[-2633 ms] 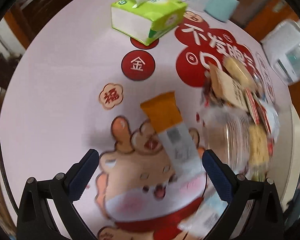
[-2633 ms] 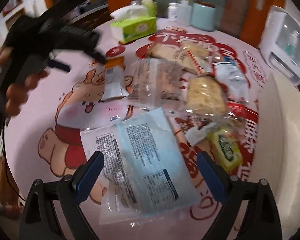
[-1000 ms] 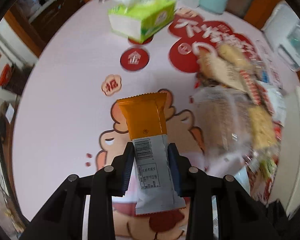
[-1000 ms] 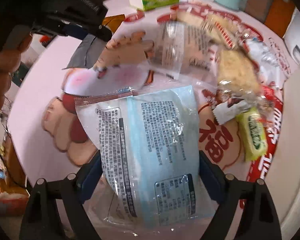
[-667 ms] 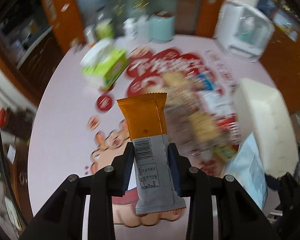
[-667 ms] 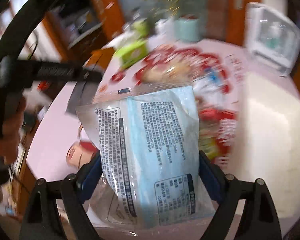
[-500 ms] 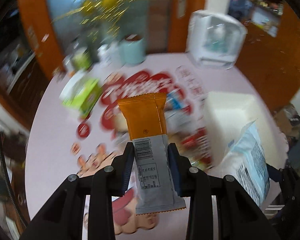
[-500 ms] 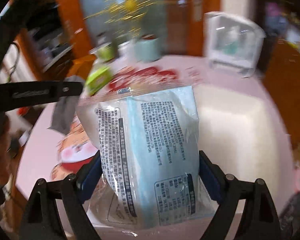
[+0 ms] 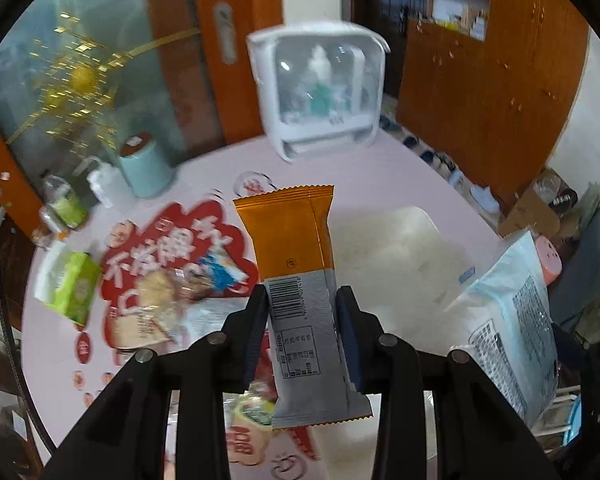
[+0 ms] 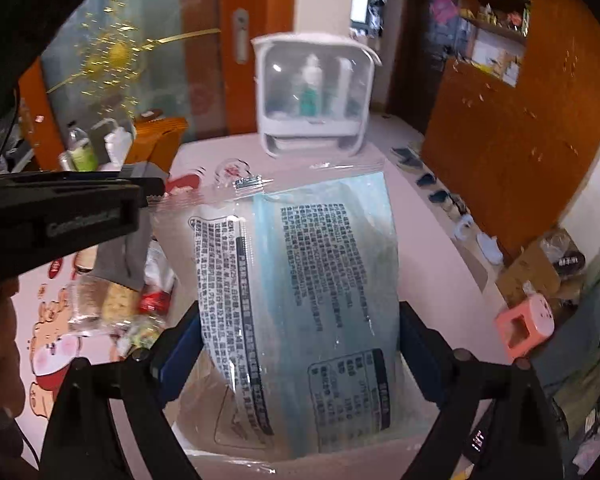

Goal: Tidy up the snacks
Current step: 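Carry both snacks over the white tray and open both tools to drop them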

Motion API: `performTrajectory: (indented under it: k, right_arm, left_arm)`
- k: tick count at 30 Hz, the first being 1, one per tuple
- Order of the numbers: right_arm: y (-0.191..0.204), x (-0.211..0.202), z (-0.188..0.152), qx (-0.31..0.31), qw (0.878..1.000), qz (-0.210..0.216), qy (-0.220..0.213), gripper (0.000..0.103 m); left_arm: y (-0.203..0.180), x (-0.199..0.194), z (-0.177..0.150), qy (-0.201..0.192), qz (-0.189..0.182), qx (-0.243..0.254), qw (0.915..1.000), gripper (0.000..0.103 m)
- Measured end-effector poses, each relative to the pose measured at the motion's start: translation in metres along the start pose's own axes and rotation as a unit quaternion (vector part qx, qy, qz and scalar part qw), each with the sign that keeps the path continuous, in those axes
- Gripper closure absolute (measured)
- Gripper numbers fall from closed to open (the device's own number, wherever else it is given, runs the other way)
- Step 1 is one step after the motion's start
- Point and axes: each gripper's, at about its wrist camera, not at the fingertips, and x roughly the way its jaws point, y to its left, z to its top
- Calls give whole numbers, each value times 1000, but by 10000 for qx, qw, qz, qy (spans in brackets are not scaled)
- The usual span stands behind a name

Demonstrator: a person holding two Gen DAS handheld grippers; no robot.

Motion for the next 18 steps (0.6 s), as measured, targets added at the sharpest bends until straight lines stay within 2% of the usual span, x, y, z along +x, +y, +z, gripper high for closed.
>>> performTrajectory:
  k: [5, 8, 9, 10, 11, 12, 14, 18]
  right_arm:
    - [-13, 36, -9, 47, 9995, -113, 300, 11]
    - [-19, 51, -15, 55, 9986, -24, 524, 10]
    - [-21, 57, -18, 88, 9979, 58, 639, 10]
    - [-23, 60, -20, 140, 9973, 127, 709, 10]
    - [-23, 62, -21, 171, 9971, 209, 714, 9]
    - [-24, 64, -23, 165, 9973, 254, 675, 9]
    - [-24, 62, -25, 112, 9983, 208, 524, 7]
    - [-21, 53, -24, -27, 9993, 232, 293, 1]
  left_arm:
    - [-32, 38, 6, 230, 63, 132, 9996, 69]
    - [-41, 54, 4, 412, 191, 202, 9988, 66]
    - [-42, 59, 4, 467, 226, 233, 9984, 62]
    - [-44, 62, 3, 535, 210, 277, 9980, 42]
    - [-45, 65, 3, 597, 161, 300, 9976, 27]
    - [-45, 65, 1, 596, 125, 283, 9977, 8]
    - [-43, 63, 0, 536, 120, 244, 9982, 7]
    - [-34, 61, -4, 658, 206, 164, 9975, 7]
